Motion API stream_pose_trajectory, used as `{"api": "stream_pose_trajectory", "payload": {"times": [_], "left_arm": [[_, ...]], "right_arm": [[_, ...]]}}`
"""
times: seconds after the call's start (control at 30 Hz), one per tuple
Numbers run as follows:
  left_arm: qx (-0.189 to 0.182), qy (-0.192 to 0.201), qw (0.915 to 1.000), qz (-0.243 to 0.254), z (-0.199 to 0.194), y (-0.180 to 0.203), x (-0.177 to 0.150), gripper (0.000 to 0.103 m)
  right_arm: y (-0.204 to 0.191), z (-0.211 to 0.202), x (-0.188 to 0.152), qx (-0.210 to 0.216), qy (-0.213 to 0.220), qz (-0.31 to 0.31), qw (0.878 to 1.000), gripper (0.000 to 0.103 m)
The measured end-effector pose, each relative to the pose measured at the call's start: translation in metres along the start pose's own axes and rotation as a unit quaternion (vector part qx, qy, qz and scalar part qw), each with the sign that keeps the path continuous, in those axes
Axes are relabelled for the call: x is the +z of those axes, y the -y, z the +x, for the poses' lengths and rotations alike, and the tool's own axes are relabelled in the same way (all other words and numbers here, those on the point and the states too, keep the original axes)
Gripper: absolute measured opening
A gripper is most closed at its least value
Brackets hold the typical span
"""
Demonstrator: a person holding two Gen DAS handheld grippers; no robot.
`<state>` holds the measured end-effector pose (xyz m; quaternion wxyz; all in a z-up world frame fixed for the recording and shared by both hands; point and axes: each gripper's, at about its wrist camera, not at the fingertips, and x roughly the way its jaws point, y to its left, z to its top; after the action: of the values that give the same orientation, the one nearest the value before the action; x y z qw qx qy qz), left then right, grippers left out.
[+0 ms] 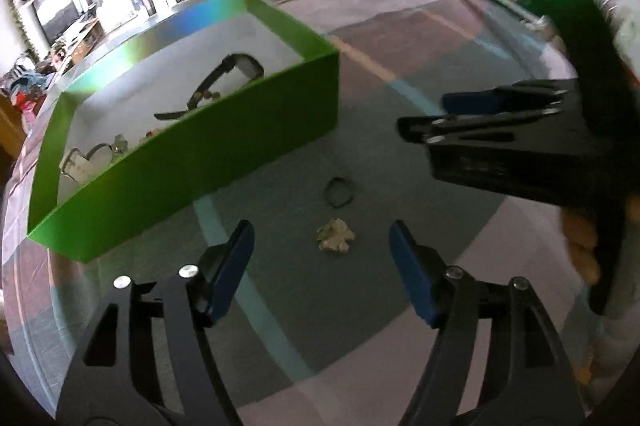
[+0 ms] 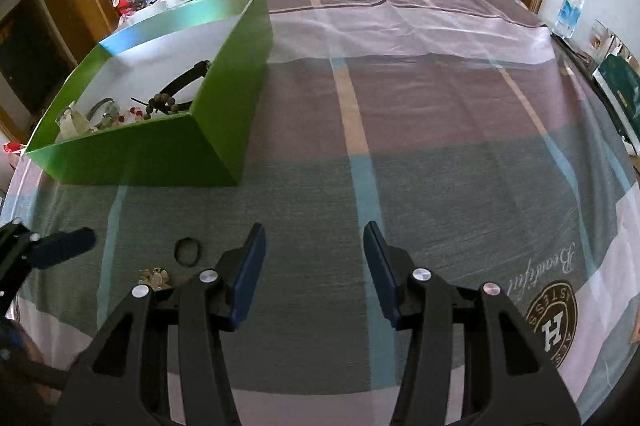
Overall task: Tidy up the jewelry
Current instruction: 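Move the left tool to the flower charm while the right tool nears the black ring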
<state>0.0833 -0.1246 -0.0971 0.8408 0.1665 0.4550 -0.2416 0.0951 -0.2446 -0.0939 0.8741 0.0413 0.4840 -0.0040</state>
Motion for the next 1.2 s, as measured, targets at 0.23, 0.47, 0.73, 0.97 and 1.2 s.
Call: {"api": "stream_pose_trajectory", "payload": {"times": [0.23, 0.47, 0.73, 0.97, 1.2], "left_arm": [[0.008, -0.025, 0.9965, -0.08, 0.02, -0.04, -0.002, 0.04], [0.044, -0.024, 0.9843, -0.17, 0.007, -0.096, -0.024, 0.047], [0.036, -0.007, 0.9829, -0.181, -0.001, -0.11, -0.033, 0.057], [0.048, -0.012, 0.9843, -0.17, 0.009, -0.099, -0.027, 0.057], [0.058, -0.016, 0.9833, -0.172, 0.015, -0.097, -0.024, 0.06]], "right_arm": [[-0.009, 0.002, -0.001, 0.01, -0.005, -0.02, 1.0, 0.05], [-0.044, 0.005, -0.008, 0.048, -0.028, -0.071, 0.996, 0.05], [-0.085, 0.013, -0.014, 0.044, -0.028, -0.133, 0.99, 0.051], [-0.084, 0.013, -0.016, 0.051, -0.023, -0.13, 0.99, 0.051], [-0.088, 0.012, -0.02, 0.05, -0.019, -0.129, 0.99, 0.051]]}}
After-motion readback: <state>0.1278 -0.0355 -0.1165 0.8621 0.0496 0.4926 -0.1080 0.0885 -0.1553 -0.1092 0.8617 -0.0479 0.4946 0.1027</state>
